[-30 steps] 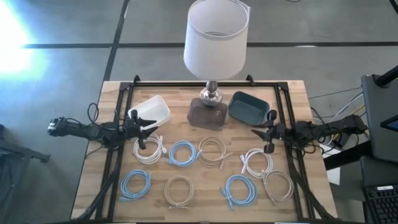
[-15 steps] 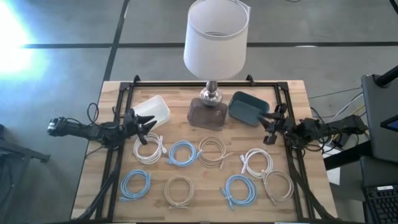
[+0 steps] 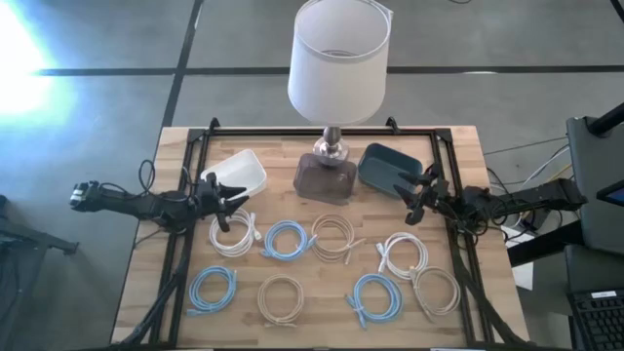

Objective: Sort HDMI cables
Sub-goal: Put the left white HDMI cable into the white bin

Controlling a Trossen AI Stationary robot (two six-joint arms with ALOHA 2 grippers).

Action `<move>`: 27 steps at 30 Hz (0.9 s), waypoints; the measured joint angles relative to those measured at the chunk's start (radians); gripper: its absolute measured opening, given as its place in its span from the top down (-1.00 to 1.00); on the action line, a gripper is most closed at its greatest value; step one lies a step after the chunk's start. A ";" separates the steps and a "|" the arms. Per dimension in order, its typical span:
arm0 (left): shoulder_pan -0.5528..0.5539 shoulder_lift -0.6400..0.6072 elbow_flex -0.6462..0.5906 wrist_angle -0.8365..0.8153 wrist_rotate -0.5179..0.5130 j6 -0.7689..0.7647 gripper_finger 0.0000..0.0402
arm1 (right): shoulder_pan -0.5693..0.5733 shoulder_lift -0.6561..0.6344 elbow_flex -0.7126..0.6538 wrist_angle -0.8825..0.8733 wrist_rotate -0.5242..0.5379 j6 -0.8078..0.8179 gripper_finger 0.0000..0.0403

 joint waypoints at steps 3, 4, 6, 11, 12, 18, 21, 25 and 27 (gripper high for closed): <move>0.000 0.066 0.065 -0.049 0.043 -0.066 0.29 | -0.009 0.046 0.000 0.046 0.006 0.040 0.05; 0.001 0.093 0.093 -0.078 0.065 -0.100 0.29 | -0.009 0.060 0.001 0.061 0.006 0.052 0.05; 0.001 0.156 0.154 -0.157 0.124 -0.158 0.29 | -0.009 0.086 0.003 0.088 0.006 0.072 0.05; 0.000 0.364 0.312 -0.351 0.276 -0.213 0.29 | -0.009 0.143 0.021 0.109 0.004 0.132 0.05; -0.001 0.409 0.345 -0.387 0.299 -0.214 0.29 | -0.009 0.155 0.024 0.108 0.003 0.155 0.05; -0.002 0.667 0.513 -0.691 0.428 -0.289 0.29 | -0.009 0.225 0.032 0.107 -0.069 0.264 0.05; -0.006 0.771 0.568 -0.794 0.464 -0.371 0.29 | -0.008 0.260 0.032 0.104 -0.113 0.266 0.05; -0.017 0.878 0.570 -0.829 0.486 -0.435 0.29 | -0.009 0.298 0.034 0.103 -0.126 0.266 0.05; -0.017 0.923 0.573 -0.819 0.520 -0.466 0.29 | -0.009 0.311 0.035 0.104 -0.127 0.265 0.05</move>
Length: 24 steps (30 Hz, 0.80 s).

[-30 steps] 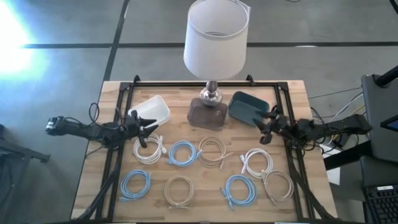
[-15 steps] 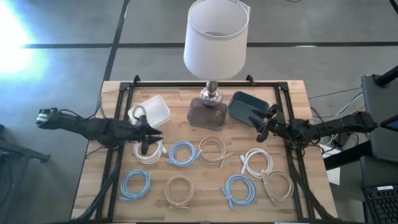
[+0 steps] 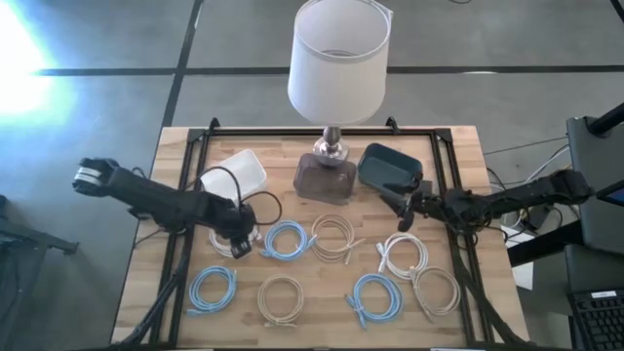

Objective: Sort HDMI cables
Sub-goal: Put the left white HDMI cable into the white bin

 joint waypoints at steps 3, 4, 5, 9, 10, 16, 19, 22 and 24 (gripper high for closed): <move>0.000 0.064 -0.003 0.022 0.020 -0.037 0.29 | 0.000 0.018 0.000 -0.001 -0.002 0.000 0.05; 0.000 0.082 -0.002 0.029 0.021 -0.042 0.29 | 0.000 0.023 0.000 -0.001 -0.002 0.000 0.05; 0.000 0.101 -0.002 0.033 0.021 -0.045 0.29 | 0.000 0.027 0.000 -0.001 -0.002 0.000 0.05; 0.000 0.172 -0.002 0.080 0.045 -0.042 0.29 | 0.000 0.042 0.000 -0.002 -0.002 0.000 0.05; 0.000 0.185 -0.001 0.091 0.060 -0.030 0.29 | 0.000 0.045 0.000 0.000 -0.002 0.000 0.05; 0.001 0.232 0.004 0.125 0.108 0.070 0.42 | 0.000 0.060 0.000 -0.002 -0.002 0.000 0.05; 0.000 0.223 0.011 0.123 0.112 0.103 0.65 | 0.000 0.059 0.000 -0.002 -0.002 0.000 0.05; 0.000 0.202 0.029 0.103 0.101 0.138 0.90 | 0.000 0.058 0.000 -0.002 -0.002 0.000 0.05; -0.003 0.181 0.060 0.088 0.077 0.162 0.91 | 0.000 0.059 0.000 -0.002 -0.002 0.000 0.05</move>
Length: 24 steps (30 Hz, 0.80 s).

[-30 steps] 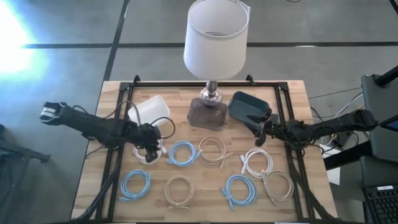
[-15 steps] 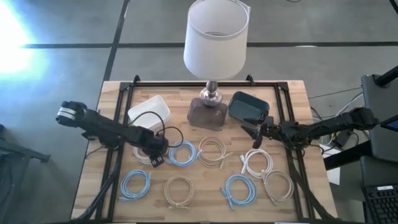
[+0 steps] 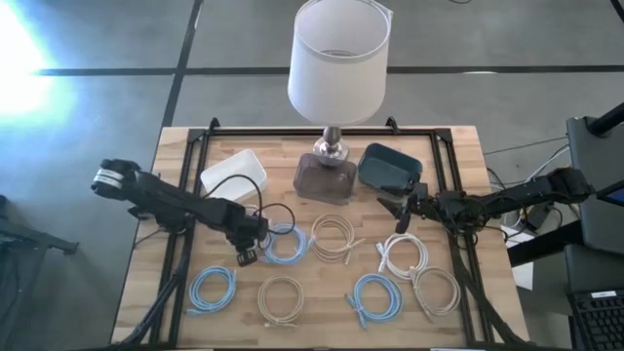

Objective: Sort HDMI cables
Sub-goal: Put the left white HDMI cable into the white bin

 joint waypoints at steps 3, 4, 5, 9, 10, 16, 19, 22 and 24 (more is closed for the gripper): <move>-0.014 -0.022 0.064 -0.086 -0.090 0.033 0.87 | 0.000 0.000 0.000 0.001 0.000 0.000 0.05; -0.020 -0.028 0.089 -0.135 -0.125 0.034 0.87 | 0.000 0.000 0.000 0.001 0.000 0.005 0.05; -0.028 -0.034 0.116 -0.180 -0.167 0.034 0.87 | 0.000 0.000 0.000 0.001 0.000 0.008 0.05; -0.057 -0.056 0.221 -0.348 -0.346 0.029 0.90 | 0.000 0.000 0.000 0.001 0.000 0.011 0.05; -0.061 -0.058 0.244 -0.379 -0.388 0.032 0.90 | 0.000 0.000 0.000 0.002 0.000 0.011 0.05; -0.044 -0.069 0.327 -0.472 -0.591 0.050 0.85 | 0.000 0.000 0.000 0.002 0.000 0.029 0.05; -0.010 -0.069 0.331 -0.531 -0.676 0.066 0.87 | 0.000 0.000 0.000 0.002 0.000 0.065 0.05; 0.048 -0.069 0.316 -0.572 -0.745 0.064 0.88 | 0.000 0.000 0.000 0.002 0.000 0.078 0.05; 0.100 -0.069 0.300 -0.569 -0.749 0.061 0.88 | 0.000 0.000 0.000 0.002 0.000 0.094 0.05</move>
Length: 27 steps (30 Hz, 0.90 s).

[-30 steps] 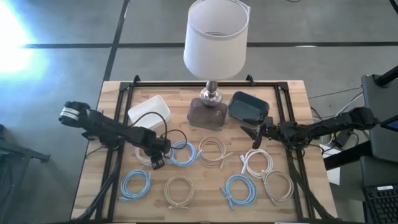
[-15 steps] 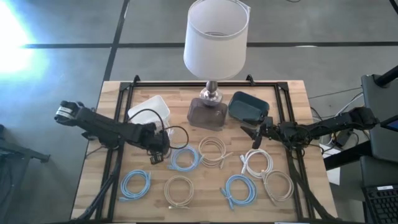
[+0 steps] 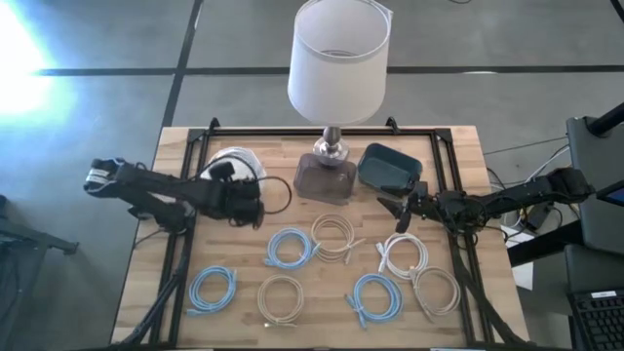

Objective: Sort HDMI cables
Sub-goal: Put the left white HDMI cable into the white bin

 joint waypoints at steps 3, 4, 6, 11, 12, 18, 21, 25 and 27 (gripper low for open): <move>0.083 0.004 -0.035 0.010 0.001 -0.005 0.84 | 0.000 0.000 0.000 -0.002 0.000 0.019 0.05; 0.110 0.004 -0.051 0.020 0.001 -0.005 0.84 | 0.000 0.000 0.000 -0.002 0.000 0.020 0.05; 0.162 0.005 -0.085 0.044 0.004 -0.009 0.83 | 0.000 0.000 0.000 -0.002 0.000 0.022 0.05; 0.257 0.004 -0.180 0.171 0.017 -0.007 0.84 | 0.000 0.000 0.000 -0.003 0.000 0.022 0.05; 0.268 0.004 -0.199 0.209 0.016 -0.004 0.84 | 0.000 0.000 0.000 -0.003 0.000 0.022 0.05; 0.294 0.004 -0.305 0.443 0.016 0.053 0.82 | 0.000 0.000 0.000 -0.003 0.000 0.020 0.05; 0.294 0.004 -0.348 0.512 0.013 0.105 0.81 | 0.000 0.000 0.000 -0.003 0.000 0.019 0.05; 0.295 0.004 -0.380 0.529 0.005 0.129 0.81 | 0.000 0.000 0.000 -0.003 0.000 0.020 0.05; 0.295 0.004 -0.384 0.526 0.006 0.138 0.81 | 0.000 0.000 0.000 -0.003 0.000 0.020 0.05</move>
